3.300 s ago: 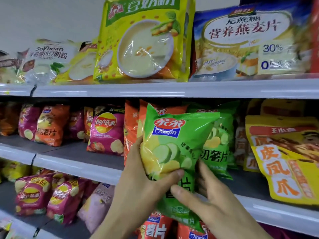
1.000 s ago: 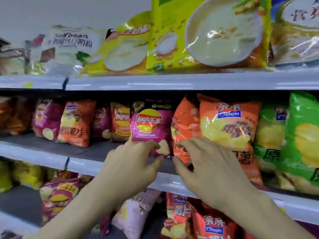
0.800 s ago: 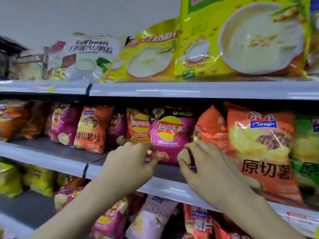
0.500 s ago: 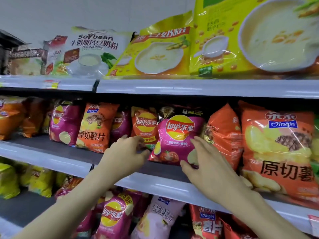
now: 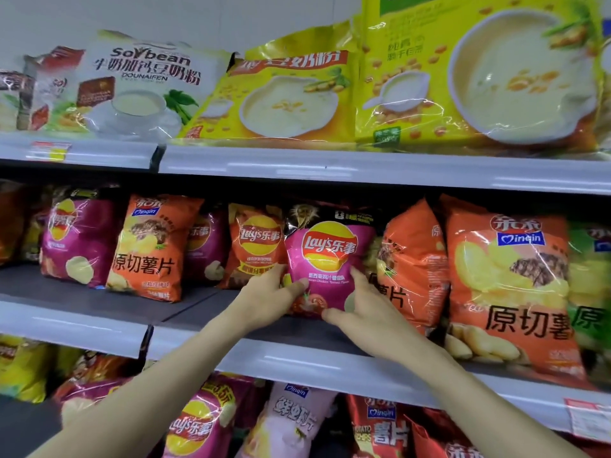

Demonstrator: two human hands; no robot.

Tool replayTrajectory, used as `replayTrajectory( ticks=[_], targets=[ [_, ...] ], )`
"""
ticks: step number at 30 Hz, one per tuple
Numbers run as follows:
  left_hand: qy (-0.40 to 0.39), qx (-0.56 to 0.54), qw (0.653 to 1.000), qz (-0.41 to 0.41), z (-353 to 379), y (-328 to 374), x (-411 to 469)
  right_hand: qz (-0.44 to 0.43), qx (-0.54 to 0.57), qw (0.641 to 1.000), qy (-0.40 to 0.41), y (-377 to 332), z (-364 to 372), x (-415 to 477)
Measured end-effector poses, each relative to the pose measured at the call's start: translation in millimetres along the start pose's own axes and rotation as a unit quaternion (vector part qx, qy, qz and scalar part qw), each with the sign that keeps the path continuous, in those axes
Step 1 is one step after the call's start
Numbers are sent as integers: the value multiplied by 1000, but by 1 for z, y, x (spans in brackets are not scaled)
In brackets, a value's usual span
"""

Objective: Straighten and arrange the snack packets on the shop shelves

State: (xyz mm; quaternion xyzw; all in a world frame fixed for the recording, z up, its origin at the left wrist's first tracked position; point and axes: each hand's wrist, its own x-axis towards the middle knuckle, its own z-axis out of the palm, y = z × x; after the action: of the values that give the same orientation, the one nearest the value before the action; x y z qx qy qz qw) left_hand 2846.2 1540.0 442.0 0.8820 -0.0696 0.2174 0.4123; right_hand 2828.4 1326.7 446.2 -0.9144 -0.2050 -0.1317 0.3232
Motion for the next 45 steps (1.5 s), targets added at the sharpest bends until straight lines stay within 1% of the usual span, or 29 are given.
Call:
replayTrajectory(
  ticks=[2,4,6,7,9,11,12,13,14,15,17,19,21,23,25,28,30,32,36,38,41,45],
  targets=[
    [-5,-2,1000,2,-5,-5,0,-10,26,999,21,4,0,1],
    [-3,-13,1000,-3,-14,-9,-2,-11,77,996,48,10,3,7],
    [22,-18,1000,1,-29,-16,-3,10,111,993,49,11,5,15],
    [58,-19,998,9,-38,-19,-3,25,111,993,33,10,6,19],
    [171,-1,985,29,-63,-31,-2,40,141,989,-9,6,9,29],
    [290,33,955,46,-92,-49,0,34,212,976,-35,-4,9,36],
    [336,52,940,37,-106,-59,2,37,243,968,-42,-6,9,39],
    [370,67,926,10,-121,-71,5,46,259,964,-42,-8,8,43],
    [385,79,919,-31,-133,-79,6,60,260,963,-39,-8,8,47],
    [387,92,915,-74,-144,-89,8,77,265,960,-45,-7,9,50],
    [361,114,914,-143,-158,-105,10,104,274,954,-58,-11,10,53],
    [323,106,922,-183,-166,-120,13,126,282,948,-74,-12,13,58],
    [293,75,931,-203,-170,-131,19,117,309,941,-76,-15,15,60],
    [277,21,939,-202,-171,-136,23,101,337,933,-80,-13,18,64],
    [282,-9,941,-188,-172,-140,25,93,358,925,-84,-15,23,65],
    [315,-3,935,-165,-174,-136,25,80,384,918,-56,-19,33,69],
    [321,9,933,-159,-182,-132,26,61,391,918,-39,-22,41,73],
    [292,15,941,-172,-199,-125,25,45,400,914,-46,-28,47,76],
    [173,11,970,-173,-233,-122,11,30,401,912,-81,-53,63,82],
    [136,21,976,-171,-244,-110,-2,24,406,910,-80,-65,74,89],
    [123,50,975,-180,-267,-99,-24,22,409,908,-87,-83,93,104],
    [148,101,964,-198,-305,-115,-65,4,389,916,-100,-106,120,122]
  ],
)
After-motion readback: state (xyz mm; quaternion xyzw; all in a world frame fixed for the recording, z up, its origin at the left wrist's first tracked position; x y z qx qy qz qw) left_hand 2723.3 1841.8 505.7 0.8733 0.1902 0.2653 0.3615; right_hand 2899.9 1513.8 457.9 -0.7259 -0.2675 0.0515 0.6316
